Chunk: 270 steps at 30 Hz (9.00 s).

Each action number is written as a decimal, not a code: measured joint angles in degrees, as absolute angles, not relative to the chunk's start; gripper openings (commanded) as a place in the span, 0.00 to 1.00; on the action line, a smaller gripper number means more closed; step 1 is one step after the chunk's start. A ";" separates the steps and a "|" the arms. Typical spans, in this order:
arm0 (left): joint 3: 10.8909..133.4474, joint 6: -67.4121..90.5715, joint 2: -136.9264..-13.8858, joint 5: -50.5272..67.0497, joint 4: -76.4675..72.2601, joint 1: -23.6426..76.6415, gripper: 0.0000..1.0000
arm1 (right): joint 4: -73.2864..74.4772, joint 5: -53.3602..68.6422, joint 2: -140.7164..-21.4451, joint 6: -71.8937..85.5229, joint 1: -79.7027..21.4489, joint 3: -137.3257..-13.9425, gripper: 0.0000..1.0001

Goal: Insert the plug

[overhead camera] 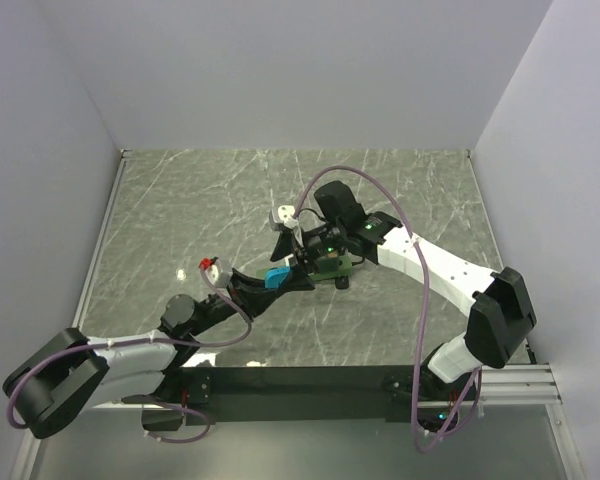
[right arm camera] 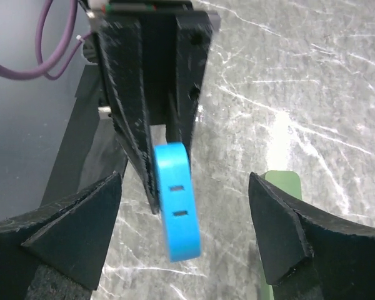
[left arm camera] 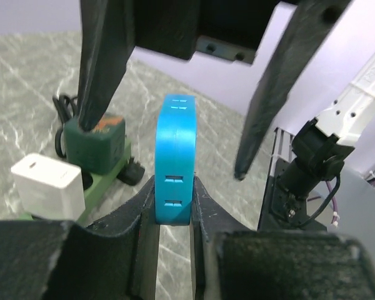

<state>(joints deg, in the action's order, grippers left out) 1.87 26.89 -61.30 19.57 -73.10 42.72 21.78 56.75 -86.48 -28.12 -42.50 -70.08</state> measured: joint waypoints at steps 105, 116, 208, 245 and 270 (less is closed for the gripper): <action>1.89 36.01 -43.72 -18.85 -39.05 42.68 0.70 | 25.85 45.58 -112.92 -43.57 -39.40 -85.58 0.00; 1.89 35.64 -43.46 -18.26 -39.83 42.68 0.70 | 27.11 46.37 -112.14 -43.38 -39.31 -85.58 0.00; 1.89 32.36 -51.24 -15.88 -46.26 42.65 0.69 | 2.72 38.92 -105.12 -29.28 -41.41 -66.96 0.00; 8.29 36.21 -70.32 -22.90 -52.05 42.65 0.66 | -8.56 30.81 -101.49 -22.20 -44.66 -59.09 0.00; 10.24 38.63 -84.33 -26.50 -65.93 43.44 0.61 | -12.47 24.29 -102.04 -18.92 -44.71 -58.13 0.00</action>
<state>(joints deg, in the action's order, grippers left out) 10.24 38.63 -84.33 -26.50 -65.93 43.44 -12.47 24.29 -102.04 -18.92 -44.71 -58.13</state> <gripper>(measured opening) 0.611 0.273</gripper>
